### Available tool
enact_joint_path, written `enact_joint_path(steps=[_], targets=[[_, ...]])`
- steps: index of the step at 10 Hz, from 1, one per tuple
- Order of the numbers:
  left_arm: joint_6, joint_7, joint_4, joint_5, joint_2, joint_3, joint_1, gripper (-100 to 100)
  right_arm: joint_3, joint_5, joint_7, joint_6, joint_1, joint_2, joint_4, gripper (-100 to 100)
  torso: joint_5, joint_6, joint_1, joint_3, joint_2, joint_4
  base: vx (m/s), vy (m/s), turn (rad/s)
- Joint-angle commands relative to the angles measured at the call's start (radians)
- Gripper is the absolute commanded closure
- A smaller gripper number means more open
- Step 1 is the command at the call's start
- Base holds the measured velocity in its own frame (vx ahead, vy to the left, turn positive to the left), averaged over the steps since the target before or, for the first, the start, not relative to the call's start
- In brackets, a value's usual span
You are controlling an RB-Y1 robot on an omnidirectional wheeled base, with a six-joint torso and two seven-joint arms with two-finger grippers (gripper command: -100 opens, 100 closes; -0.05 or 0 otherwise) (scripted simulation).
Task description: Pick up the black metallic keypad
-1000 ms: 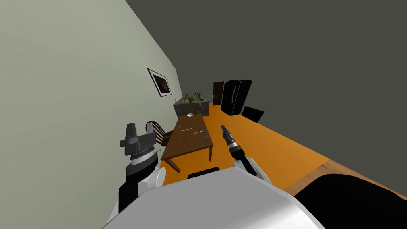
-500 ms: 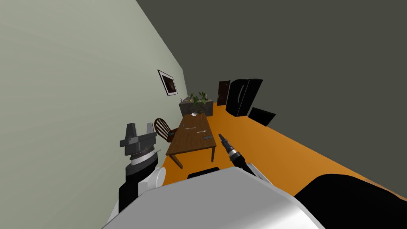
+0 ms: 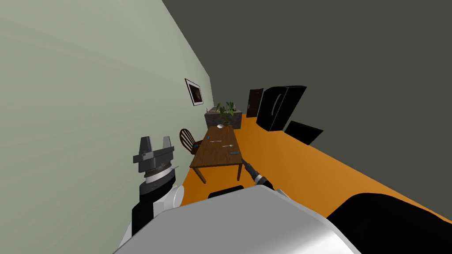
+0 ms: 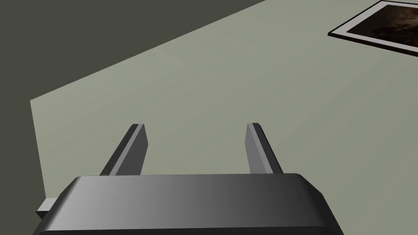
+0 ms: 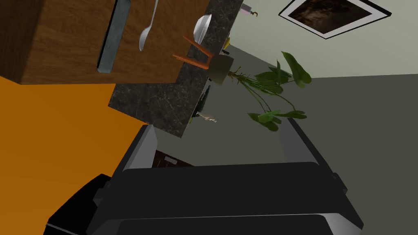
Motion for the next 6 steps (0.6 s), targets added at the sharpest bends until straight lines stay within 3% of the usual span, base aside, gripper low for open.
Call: enact_joint_path(steps=[1,2,3,5,6], targets=[[0.0,0.0,0.0,0.0,0.0,0.0,0.0,0,0.045,0.006,0.02,0.005,0.019,-0.05,0.05,-100,0.0,0.0,0.0,0.0,0.0,0.0,0.007,0.016,0.242],[0.0,0.0,0.0,0.0,0.0,0.0,0.0,0,0.045,0.006,0.02,0.005,0.019,-0.051,0.07,-100,0.0,-0.001,0.001,0.0,0.0,0.0,0.007,0.01,0.135],[0.0,0.0,0.0,0.0,0.0,0.0,0.0,0,0.085,0.013,0.039,0.007,0.027,-0.091,0.101,-100,0.0,0.0,0.001,0.0,0.0,0.0,0.014,0.02,0.258],[0.0,0.0,0.0,0.0,0.0,0.0,0.0,0,0.085,0.013,0.039,0.007,0.027,-0.092,0.136,-100,0.0,0.0,0.001,0.0,-0.001,0.0,0.008,0.009,0.088],[0.0,0.0,0.0,0.0,0.0,0.0,0.0,0,0.125,0.02,0.059,0.007,0.032,-0.132,0.172,-100,0.0,0.0,0.0,0.0,0.0,0.0,0.011,0.026,0.303]])
